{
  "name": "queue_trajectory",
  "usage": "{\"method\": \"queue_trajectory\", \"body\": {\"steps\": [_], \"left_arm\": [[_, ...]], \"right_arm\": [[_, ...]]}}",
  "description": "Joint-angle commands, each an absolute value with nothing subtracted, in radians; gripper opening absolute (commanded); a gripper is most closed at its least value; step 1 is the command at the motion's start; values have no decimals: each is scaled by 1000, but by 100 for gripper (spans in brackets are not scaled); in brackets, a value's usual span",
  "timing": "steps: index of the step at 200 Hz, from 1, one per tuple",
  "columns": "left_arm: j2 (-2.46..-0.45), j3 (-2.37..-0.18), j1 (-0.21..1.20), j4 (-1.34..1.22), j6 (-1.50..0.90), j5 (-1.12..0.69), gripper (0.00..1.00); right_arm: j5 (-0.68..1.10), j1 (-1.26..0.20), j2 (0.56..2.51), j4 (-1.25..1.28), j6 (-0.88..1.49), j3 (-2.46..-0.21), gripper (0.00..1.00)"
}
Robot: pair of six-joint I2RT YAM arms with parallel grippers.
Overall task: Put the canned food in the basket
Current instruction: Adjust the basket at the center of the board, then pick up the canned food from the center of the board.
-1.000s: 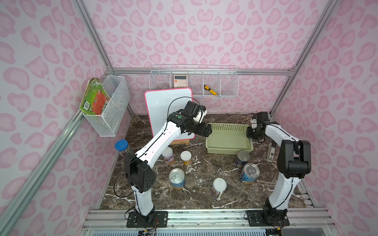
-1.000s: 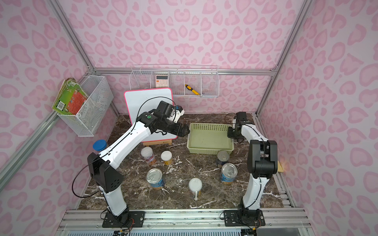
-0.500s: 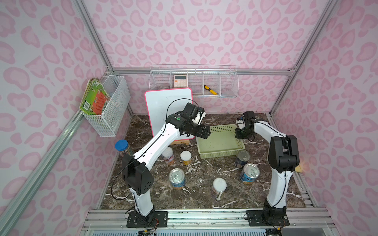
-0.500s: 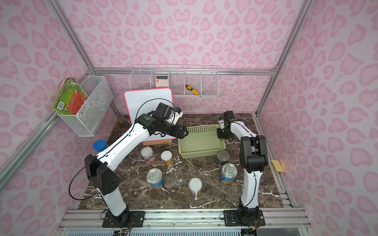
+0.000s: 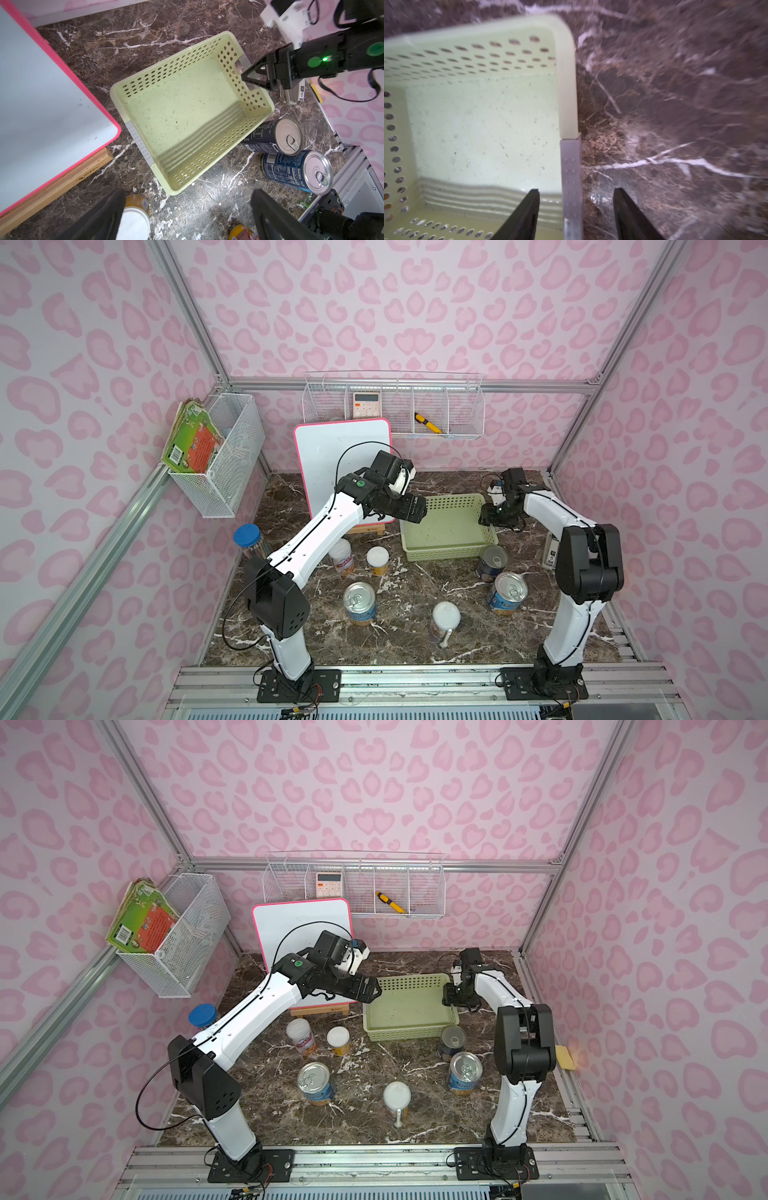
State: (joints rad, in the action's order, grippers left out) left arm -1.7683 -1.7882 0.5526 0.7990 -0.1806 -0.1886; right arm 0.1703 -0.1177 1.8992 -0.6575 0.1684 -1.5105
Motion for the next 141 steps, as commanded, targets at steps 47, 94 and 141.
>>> {"method": "queue_trajectory", "body": {"steps": [47, 94, 141], "left_arm": [[-1573, -1660, 572, 769, -215, -198, 98], [-1409, -1461, 588, 760, -261, -187, 99], [-1342, -1362, 595, 759, -275, -176, 98]], "right_arm": [[58, -153, 1605, -801, 154, -1482, 66], [46, -248, 1533, -829, 201, -1285, 69], [48, -284, 1516, -821, 237, -1185, 74]]}}
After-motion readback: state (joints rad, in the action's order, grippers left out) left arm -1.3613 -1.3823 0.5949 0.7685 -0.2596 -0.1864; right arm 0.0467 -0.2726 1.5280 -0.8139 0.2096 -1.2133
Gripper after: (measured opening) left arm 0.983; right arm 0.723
